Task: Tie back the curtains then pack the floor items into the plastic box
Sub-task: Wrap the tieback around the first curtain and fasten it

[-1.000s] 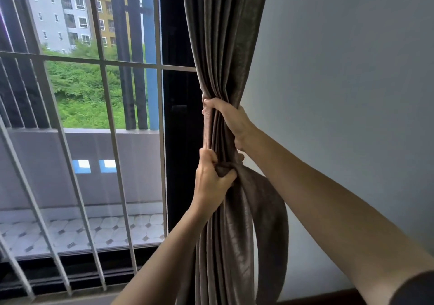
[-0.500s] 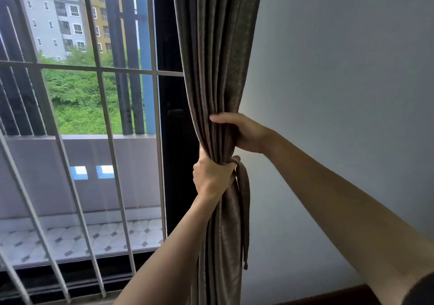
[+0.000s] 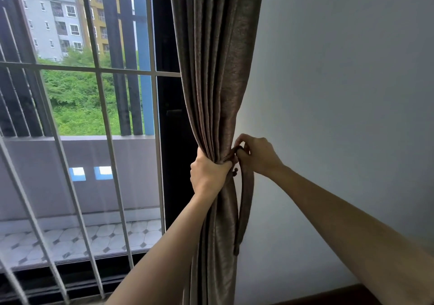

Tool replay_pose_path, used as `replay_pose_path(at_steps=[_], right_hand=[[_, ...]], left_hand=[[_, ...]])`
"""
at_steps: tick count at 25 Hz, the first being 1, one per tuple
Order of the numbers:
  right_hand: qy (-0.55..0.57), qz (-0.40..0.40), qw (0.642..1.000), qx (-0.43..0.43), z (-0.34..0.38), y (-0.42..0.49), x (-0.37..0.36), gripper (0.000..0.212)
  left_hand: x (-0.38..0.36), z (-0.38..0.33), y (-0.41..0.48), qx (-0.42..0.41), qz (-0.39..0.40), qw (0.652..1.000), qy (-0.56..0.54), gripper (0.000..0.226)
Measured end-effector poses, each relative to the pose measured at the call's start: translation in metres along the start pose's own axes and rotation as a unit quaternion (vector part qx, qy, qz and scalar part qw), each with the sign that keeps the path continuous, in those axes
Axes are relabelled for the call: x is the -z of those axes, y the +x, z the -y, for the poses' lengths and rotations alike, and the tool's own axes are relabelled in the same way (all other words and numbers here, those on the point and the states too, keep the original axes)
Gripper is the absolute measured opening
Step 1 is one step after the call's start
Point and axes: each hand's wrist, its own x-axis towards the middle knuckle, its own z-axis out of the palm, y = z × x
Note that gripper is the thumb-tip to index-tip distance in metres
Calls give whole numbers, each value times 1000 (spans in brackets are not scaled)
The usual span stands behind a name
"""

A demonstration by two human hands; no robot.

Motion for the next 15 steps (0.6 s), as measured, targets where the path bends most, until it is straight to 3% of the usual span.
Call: replay_pose_path(at_steps=[2,4,6,7,8,9,12,15], right_hand=[[158,4,986,-56,7,-3,-9,11],[353,63,929,-95,9,-11,-14,16],[484,138,858,-102,5,-20,-19,27],[488,167,852,-92,1,-26,-22,36],[464,188,862,-78,1,-30,-25,49],[430,195,879,-67,3,-34,-28,61],[383,166,908,-43,9,-32,-32,81],[338,183,923,-9,11,-21,-29,95]], left_hand=[[4,4,-2,-12,43,998,-43,75],[14,17,-3,-10,126,981,-148,73],[29,33,0,43,196,917,-344,68],[34,41,5,83,216,873,-430,67],[37,47,10,112,231,841,-477,67],[40,49,15,126,244,835,-477,64],[40,47,29,100,286,896,-325,41],[41,38,41,88,341,901,-253,39]])
